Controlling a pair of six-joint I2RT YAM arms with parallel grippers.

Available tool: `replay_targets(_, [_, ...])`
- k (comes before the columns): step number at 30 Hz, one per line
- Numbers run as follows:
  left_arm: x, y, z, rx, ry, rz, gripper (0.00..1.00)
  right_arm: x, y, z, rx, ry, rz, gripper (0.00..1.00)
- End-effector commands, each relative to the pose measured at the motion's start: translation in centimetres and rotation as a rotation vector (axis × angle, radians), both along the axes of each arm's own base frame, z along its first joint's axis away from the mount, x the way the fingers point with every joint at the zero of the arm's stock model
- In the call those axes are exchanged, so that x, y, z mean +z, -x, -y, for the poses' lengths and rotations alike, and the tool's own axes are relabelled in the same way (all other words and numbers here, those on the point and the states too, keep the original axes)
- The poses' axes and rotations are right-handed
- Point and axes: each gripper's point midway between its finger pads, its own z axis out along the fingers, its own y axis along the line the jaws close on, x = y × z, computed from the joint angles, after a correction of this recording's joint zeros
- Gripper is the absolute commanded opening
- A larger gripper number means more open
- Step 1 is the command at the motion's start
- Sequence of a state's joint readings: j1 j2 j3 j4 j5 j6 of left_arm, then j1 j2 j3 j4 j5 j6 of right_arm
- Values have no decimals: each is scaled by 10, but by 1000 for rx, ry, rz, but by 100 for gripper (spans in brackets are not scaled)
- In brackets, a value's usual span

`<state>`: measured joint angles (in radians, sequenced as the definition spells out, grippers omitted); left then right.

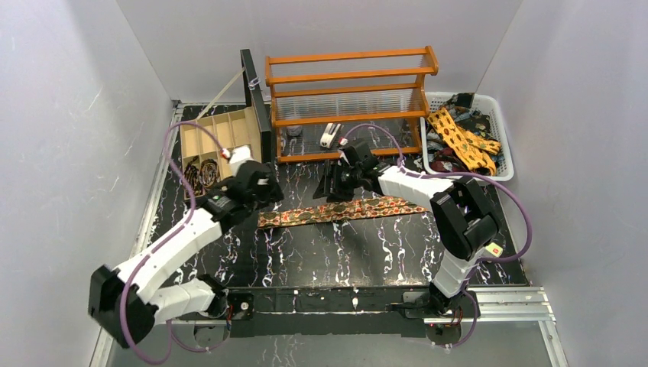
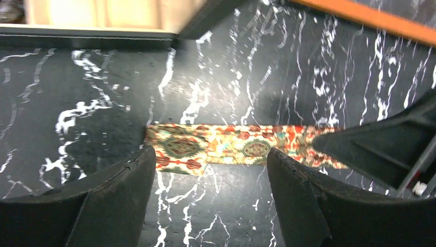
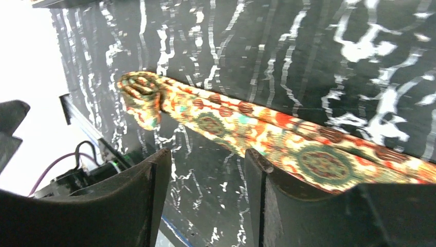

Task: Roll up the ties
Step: Roll the tie at the center of the board.

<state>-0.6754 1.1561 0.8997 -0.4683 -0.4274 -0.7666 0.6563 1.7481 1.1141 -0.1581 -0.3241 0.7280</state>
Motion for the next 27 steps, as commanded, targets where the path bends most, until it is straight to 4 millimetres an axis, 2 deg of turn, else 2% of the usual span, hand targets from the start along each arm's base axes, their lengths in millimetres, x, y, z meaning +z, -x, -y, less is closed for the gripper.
replay_targets(1, [-23, 22, -45, 74, -7, -97, 77, 30, 14, -46, 101, -146, 45, 64])
replay_targets(5, [-46, 31, -78, 169, 53, -158, 79, 23, 32, -90, 180, -130, 53, 69])
replay_targets(9, [-70, 36, -87, 219, 200, -199, 79, 6, 43, -114, 226, -77, 56, 70])
replay_targets(18, [-84, 40, -97, 243, 238, -231, 78, -17, 46, -130, 283, -30, 49, 61])
replay_targets(21, [-83, 40, -91, 221, 268, -230, 77, -21, 44, -132, 289, -24, 51, 57])
replay_targets(27, [-92, 39, -81, 192, 323, -225, 77, -32, 39, -129, 289, 20, 54, 39])
